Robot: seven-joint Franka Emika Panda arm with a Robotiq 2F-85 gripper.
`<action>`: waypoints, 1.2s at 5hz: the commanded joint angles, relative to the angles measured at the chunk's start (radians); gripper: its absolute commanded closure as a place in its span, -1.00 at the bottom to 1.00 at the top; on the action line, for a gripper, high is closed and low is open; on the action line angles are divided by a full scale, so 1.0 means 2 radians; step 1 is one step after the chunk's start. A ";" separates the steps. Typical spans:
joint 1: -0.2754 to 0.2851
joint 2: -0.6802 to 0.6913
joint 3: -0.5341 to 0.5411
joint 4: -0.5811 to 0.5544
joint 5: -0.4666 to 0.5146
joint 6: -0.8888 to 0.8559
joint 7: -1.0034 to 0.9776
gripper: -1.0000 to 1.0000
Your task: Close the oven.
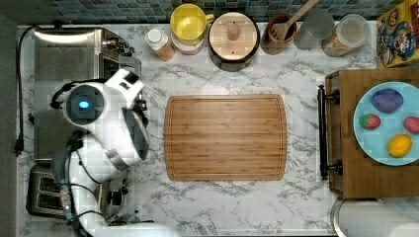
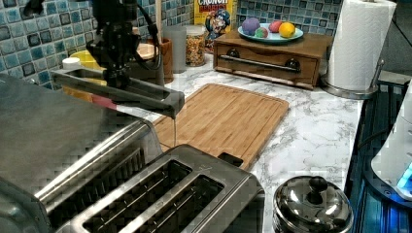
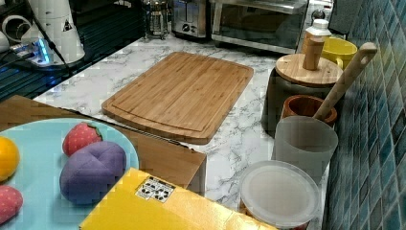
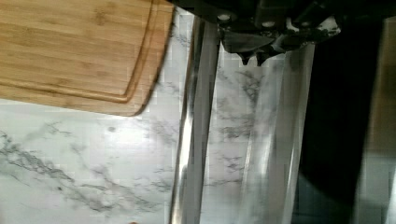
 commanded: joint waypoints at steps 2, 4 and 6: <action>0.063 -0.008 -0.007 0.146 -0.130 -0.038 0.192 1.00; 0.038 -0.061 0.005 0.119 -0.065 -0.043 0.122 1.00; 0.038 -0.061 0.005 0.119 -0.066 -0.043 0.122 1.00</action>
